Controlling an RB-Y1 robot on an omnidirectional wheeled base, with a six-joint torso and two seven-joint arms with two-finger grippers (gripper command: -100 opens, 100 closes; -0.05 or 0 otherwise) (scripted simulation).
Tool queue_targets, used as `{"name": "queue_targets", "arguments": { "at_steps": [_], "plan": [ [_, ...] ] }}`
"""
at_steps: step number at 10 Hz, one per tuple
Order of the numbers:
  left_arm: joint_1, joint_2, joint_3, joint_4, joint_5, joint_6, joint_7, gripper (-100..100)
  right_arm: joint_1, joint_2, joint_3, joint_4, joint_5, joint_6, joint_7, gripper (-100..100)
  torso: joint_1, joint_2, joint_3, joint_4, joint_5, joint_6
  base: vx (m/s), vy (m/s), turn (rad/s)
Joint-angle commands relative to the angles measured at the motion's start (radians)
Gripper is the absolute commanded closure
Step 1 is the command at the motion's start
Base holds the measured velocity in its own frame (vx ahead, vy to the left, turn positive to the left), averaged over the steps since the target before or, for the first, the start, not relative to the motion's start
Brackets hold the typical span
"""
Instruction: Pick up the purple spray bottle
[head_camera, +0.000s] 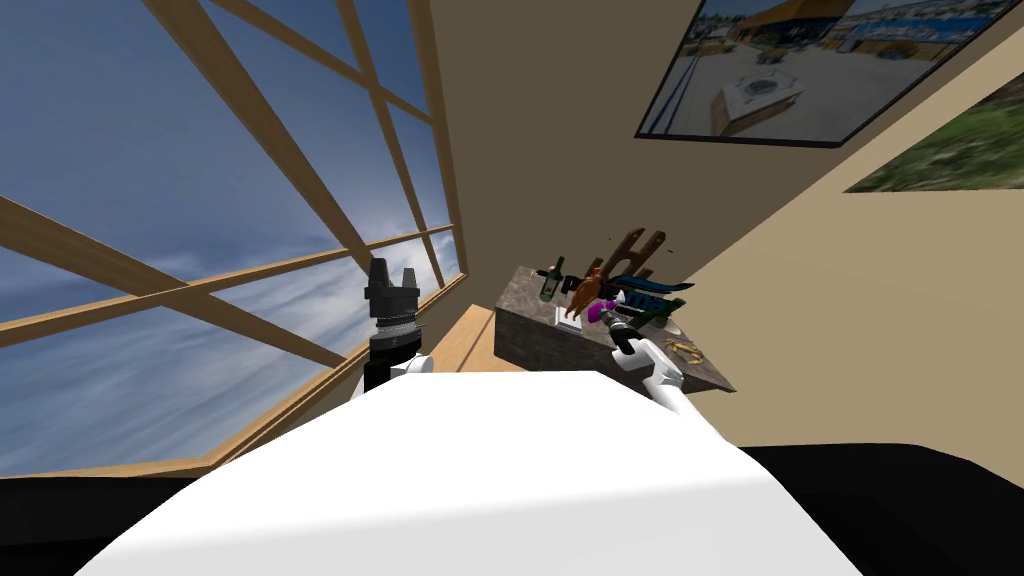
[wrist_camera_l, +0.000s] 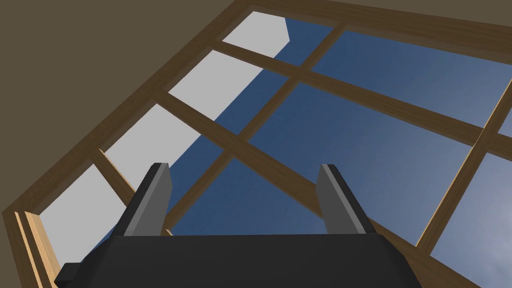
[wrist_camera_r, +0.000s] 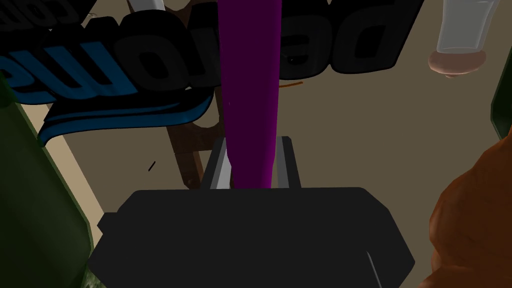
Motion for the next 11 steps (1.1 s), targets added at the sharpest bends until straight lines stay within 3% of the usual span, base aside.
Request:
{"name": "queue_targets", "arguments": {
  "at_steps": [1,2,4,5,6,9,10,11],
  "plan": [
    [0.000,0.000,0.000,0.000,0.000,0.000,0.000,0,0.050,0.005,-0.014,-0.011,0.000,-0.012,0.008,100,0.000,0.000,0.000,0.000,0.000,0.000,0.063,0.014,0.007],
    [0.000,0.000,0.000,0.000,0.000,0.000,0.000,0,0.077,0.005,-0.056,-0.063,-0.037,-0.037,0.045,100,-0.001,0.001,0.000,-0.001,-0.001,0.000,0.105,0.033,-0.007],
    [0.000,0.000,0.000,0.000,0.000,0.000,0.000,0,0.147,0.005,-0.069,-0.095,-0.037,-0.037,0.045,100,0.001,-0.001,-0.001,0.000,0.001,-0.001,0.082,0.028,-0.003],
    [0.000,0.000,0.000,0.000,0.000,0.000,0.000,0,0.157,0.005,-0.069,-0.095,-0.037,-0.037,0.045,100,0.000,0.001,0.000,-0.001,0.000,0.000,0.010,0.011,0.005],
    [0.000,0.000,0.000,0.000,0.000,0.000,0.000,0,0.193,0.004,-0.115,-0.146,-0.075,-0.062,0.083,100,-0.001,0.003,0.001,-0.001,0.000,0.000,0.064,0.029,-0.014],
    [0.000,0.000,0.000,0.000,0.000,0.000,0.000,0,0.264,0.004,-0.123,-0.179,-0.075,-0.062,0.083,100,0.001,0.000,-0.001,-0.001,0.001,-0.001,0.068,0.023,-0.002],
    [0.000,0.000,0.000,0.000,0.000,0.000,0.000,0,0.295,0.004,-0.173,-0.217,-0.112,-0.088,0.120,100,0.000,0.003,0.000,-0.001,0.001,0.000,0.073,0.033,-0.003],
    [0.000,0.000,0.000,0.000,0.000,0.000,0.000,0,0.327,0.004,-0.178,-0.246,-0.112,-0.088,0.120,100,0.002,0.001,0.000,0.000,0.003,0.000,0.108,0.034,-0.019]
  ]
}}
